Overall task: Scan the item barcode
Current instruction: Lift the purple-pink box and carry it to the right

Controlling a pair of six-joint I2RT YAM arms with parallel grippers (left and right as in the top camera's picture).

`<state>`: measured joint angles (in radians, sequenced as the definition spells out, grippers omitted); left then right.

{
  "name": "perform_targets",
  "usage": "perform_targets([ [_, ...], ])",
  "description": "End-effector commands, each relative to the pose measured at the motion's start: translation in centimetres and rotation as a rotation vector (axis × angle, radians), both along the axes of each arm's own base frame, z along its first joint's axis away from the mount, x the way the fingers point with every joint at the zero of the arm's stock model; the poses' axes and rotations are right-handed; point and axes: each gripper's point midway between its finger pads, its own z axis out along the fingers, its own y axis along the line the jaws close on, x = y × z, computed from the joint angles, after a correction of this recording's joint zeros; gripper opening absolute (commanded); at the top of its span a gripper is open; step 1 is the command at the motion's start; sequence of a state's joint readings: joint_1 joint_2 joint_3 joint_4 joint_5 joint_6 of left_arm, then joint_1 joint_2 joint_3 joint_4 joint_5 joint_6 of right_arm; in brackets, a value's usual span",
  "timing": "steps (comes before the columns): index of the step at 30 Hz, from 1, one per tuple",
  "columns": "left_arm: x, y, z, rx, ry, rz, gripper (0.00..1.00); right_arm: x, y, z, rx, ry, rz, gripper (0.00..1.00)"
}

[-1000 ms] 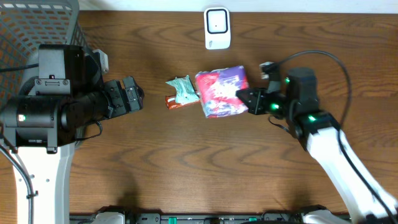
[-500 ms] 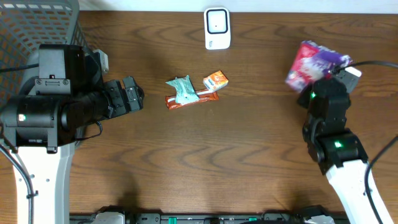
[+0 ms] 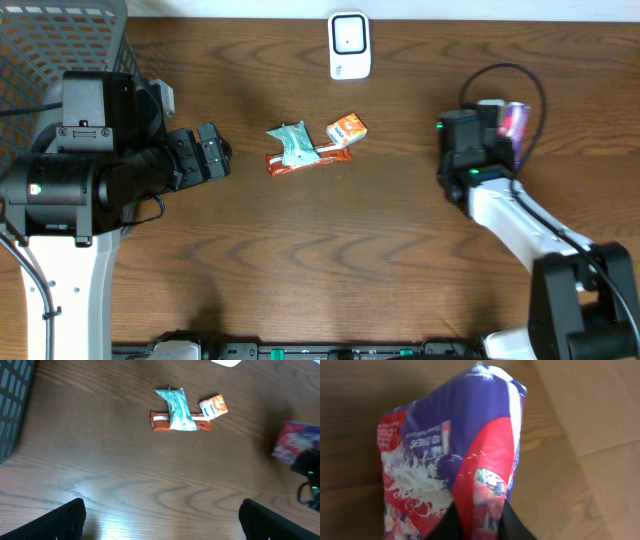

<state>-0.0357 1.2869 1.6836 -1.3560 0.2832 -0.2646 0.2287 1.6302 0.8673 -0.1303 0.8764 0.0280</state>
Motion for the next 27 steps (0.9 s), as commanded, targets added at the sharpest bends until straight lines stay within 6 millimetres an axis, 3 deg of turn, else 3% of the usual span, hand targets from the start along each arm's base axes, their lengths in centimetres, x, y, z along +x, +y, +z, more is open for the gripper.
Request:
perform_targets([
  [1, 0.1, -0.2, 0.5, 0.001, -0.016, -0.013, 0.98, 1.7, 4.1, -0.2, 0.074, -0.006, 0.115, 0.29],
  [3, 0.1, -0.2, 0.5, 0.001, -0.016, -0.013, 0.98, 2.2, 6.1, -0.2, 0.173, -0.019, 0.156, 0.49],
  [7, 0.1, -0.2, 0.5, 0.0, -0.017, -0.013, 0.98, 3.4, 8.7, 2.1, 0.398, -0.049, 0.179, 0.63],
  [10, 0.1, -0.2, 0.5, 0.001, -0.016, -0.013, 0.98, 4.6, 10.4, 5.5, 0.556, -0.041, 0.258, 0.72],
  [13, 0.1, -0.2, 0.5, 0.001, -0.016, -0.013, 0.98, 5.0, 10.4, 9.3, 0.668, -0.036, 0.297, 0.84],
  [16, 0.1, -0.2, 0.5, 0.001, -0.016, -0.013, 0.98, 4.4, 9.8, 11.5, 0.737, -0.007, 0.305, 0.87],
  [20, 0.1, -0.2, 0.5, 0.001, -0.016, -0.013, 0.98, 2.3, 9.9, 11.1, 0.802, 0.126, 0.361, 0.93],
  [21, 0.1, -0.2, 0.5, 0.001, -0.016, -0.013, 0.98, 1.5, 9.7, 10.5, 0.817, 0.168, 0.353, 0.99],
  [27, 0.1, -0.2, 0.5, 0.001, -0.016, -0.013, 0.98, -2.9, 8.9, 6.4, 0.841, 0.381, 0.246, 0.99],
])
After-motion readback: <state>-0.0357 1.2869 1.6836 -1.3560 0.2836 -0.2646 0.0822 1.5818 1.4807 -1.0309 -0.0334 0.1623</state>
